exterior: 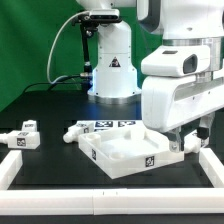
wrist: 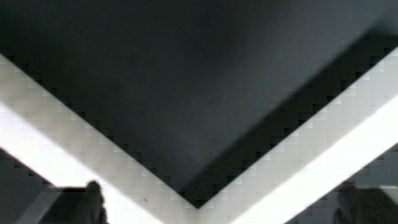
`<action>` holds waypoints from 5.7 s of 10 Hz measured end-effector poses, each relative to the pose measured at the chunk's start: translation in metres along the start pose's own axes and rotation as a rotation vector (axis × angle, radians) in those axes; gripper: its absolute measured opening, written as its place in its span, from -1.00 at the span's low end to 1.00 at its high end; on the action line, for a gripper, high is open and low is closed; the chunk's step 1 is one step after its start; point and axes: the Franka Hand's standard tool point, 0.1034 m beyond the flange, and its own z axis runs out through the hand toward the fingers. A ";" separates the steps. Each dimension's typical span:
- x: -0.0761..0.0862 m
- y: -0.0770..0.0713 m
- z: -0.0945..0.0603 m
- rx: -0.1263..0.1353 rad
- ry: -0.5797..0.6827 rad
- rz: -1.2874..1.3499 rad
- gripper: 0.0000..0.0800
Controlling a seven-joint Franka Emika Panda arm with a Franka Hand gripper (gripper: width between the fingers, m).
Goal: Assemble one leg
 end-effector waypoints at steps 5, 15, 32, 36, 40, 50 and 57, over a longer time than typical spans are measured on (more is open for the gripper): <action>0.000 0.000 0.000 0.000 0.000 0.002 0.62; -0.091 0.051 -0.015 -0.006 -0.058 0.110 0.62; -0.172 0.049 0.060 -0.013 -0.072 0.277 0.62; -0.172 0.048 0.060 -0.013 -0.072 0.276 -0.02; -0.163 0.059 0.053 -0.010 -0.078 0.310 -0.86; -0.128 0.068 0.035 0.042 -0.150 0.691 -0.86; -0.127 0.098 0.063 0.089 -0.209 0.799 -0.86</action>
Offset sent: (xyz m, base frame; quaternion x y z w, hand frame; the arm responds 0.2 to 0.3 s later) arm 0.0000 0.0000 0.0000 0.0000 0.0000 0.0000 1.0000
